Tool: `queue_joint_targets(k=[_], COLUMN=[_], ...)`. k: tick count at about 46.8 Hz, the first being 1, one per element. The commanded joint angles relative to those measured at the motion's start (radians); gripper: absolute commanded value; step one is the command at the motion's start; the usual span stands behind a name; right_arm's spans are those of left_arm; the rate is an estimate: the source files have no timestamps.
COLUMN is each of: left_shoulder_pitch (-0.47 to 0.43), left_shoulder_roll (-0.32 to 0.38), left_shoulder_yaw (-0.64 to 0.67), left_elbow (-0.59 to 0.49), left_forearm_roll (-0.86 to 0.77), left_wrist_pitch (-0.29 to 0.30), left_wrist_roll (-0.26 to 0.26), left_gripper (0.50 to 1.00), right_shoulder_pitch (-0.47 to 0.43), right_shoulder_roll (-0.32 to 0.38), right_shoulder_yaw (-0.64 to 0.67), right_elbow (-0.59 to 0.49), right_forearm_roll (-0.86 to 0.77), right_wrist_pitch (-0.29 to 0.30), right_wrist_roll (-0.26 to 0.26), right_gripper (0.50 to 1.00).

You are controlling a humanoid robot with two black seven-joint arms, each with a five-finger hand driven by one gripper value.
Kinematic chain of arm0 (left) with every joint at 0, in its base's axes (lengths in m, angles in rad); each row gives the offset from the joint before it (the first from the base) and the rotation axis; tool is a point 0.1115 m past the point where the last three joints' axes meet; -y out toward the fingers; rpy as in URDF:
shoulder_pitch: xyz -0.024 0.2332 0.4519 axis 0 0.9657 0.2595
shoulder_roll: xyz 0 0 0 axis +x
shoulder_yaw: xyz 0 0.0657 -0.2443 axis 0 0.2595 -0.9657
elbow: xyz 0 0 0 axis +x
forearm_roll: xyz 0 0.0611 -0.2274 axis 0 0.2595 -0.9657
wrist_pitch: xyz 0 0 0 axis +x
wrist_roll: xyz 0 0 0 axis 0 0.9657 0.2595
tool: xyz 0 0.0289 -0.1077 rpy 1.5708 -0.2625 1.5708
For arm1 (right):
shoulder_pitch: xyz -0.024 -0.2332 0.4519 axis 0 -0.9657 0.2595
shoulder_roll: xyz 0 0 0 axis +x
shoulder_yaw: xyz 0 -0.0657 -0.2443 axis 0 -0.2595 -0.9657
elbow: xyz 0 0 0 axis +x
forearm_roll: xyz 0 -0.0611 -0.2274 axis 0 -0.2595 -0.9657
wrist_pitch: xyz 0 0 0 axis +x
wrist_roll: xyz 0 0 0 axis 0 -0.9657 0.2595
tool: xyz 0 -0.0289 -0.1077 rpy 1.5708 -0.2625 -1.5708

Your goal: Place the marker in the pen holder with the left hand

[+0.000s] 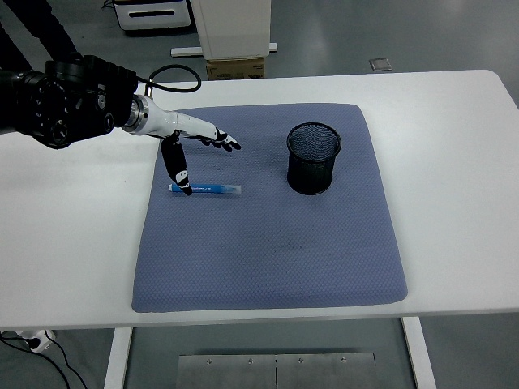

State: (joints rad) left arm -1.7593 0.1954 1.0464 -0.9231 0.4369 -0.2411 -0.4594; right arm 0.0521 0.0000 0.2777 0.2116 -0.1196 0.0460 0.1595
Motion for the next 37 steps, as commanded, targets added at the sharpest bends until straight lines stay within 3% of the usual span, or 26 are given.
queue_joint_targets(k=[1, 14, 25, 37], left_shoulder_pitch=[-0.002, 0.017, 0.034, 0.035], left_shoulder_roll=[-0.016, -0.062, -0.088, -0.108], left_shoulder_yaw=[0.000, 0.001, 0.001, 0.000], left_elbow=[0.003, 0.003, 0.007, 0.009], left_forearm_roll=[0.025, 0.039, 0.025, 0.017], left_wrist_pitch=[0.003, 0.003, 0.009, 0.009], left_wrist_roll=[0.005, 0.044, 0.130, 0.160], left_gripper=[1.000, 1.000, 1.000, 1.000], right_shoulder_pitch=[0.000, 0.000, 0.000, 0.000], right_shoulder_roll=[0.000, 0.000, 0.000, 0.000], right_shoulder_yaw=[0.000, 0.000, 0.000, 0.000], right_elbow=[0.000, 0.000, 0.000, 0.000], right_forearm_roll=[0.000, 0.000, 0.000, 0.000], right_wrist_pitch=[0.000, 0.000, 0.000, 0.000], right_wrist_roll=[0.000, 0.000, 0.000, 0.000], right_gripper=[1.000, 1.000, 1.000, 1.000])
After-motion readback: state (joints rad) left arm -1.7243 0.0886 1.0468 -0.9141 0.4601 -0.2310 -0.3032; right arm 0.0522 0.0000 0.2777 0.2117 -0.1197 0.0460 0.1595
